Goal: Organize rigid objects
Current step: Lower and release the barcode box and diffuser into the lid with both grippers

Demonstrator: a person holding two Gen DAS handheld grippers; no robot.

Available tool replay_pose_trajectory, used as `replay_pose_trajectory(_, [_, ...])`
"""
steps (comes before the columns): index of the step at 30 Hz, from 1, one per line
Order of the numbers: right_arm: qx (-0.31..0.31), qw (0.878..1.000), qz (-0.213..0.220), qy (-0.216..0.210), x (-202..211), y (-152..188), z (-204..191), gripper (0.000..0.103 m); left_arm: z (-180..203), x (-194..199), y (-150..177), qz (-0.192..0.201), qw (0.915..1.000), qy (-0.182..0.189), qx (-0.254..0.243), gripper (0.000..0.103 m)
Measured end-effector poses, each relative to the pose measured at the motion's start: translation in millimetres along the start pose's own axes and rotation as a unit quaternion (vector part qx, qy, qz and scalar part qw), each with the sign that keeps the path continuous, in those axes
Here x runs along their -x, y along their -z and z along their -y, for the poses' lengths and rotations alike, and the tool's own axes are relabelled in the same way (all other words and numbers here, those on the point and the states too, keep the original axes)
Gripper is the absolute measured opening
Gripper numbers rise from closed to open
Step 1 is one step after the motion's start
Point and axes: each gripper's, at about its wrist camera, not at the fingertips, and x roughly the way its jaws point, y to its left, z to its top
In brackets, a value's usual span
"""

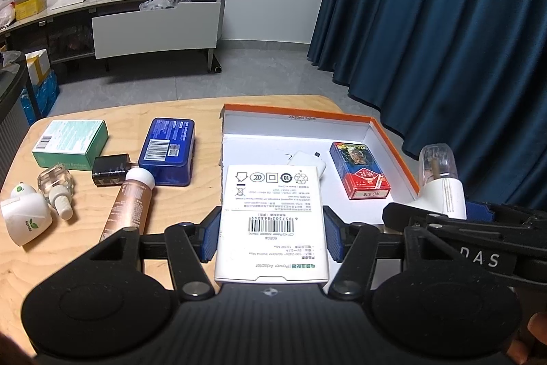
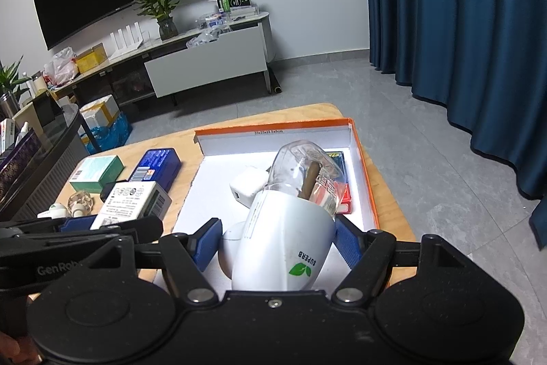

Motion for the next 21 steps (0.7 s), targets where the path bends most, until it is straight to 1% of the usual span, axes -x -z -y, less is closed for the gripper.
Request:
replay_pose_trajectory(8, [0.005, 1.000, -0.012, 0.004, -8.8, -1.6, 3.3, 0.085, -0.2, -2.5, 0.9, -0.004, 1.0000, 0.000, 0.001, 0.060])
replay_pose_trajectory(15, [0.019, 0.999, -0.032, 0.010, -23.8, -5.0, 5.4, 0.085, -3.2, -7.9, 1.5, -0.009, 0.9999, -0.004, 0.004, 0.060])
replay_pose_trajectory(16, [0.024, 0.999, -0.036, 0.012, -27.1, -5.6, 5.4, 0.084, -3.5, -8.8, 1.6, -0.010, 0.9999, -0.005, 0.004, 0.060])
replay_pose_trajectory(17, [0.028, 0.999, -0.039, 0.013, -30.2, -6.6, 5.4, 0.079, -3.8, -9.7, 1.7, -0.010, 0.9999, -0.006, 0.003, 0.060])
replay_pose_trajectory(18, [0.031, 0.999, -0.042, 0.011, -33.4, -8.7, 4.8, 0.069, -3.9, -11.0, 1.6, -0.011, 0.9999, -0.007, 0.003, 0.060])
replay_pose_trajectory(19, [0.034, 0.998, -0.044, 0.009, -36.2, -10.6, 5.1, 0.071, -4.4, -12.4, 1.6, -0.013, 0.9999, -0.007, 0.003, 0.060])
replay_pose_trajectory(21, [0.039, 0.998, -0.040, 0.015, -40.4, -13.9, 6.6, 0.070, -4.5, -15.3, 1.4, -0.015, 0.9999, -0.008, 0.002, 0.060])
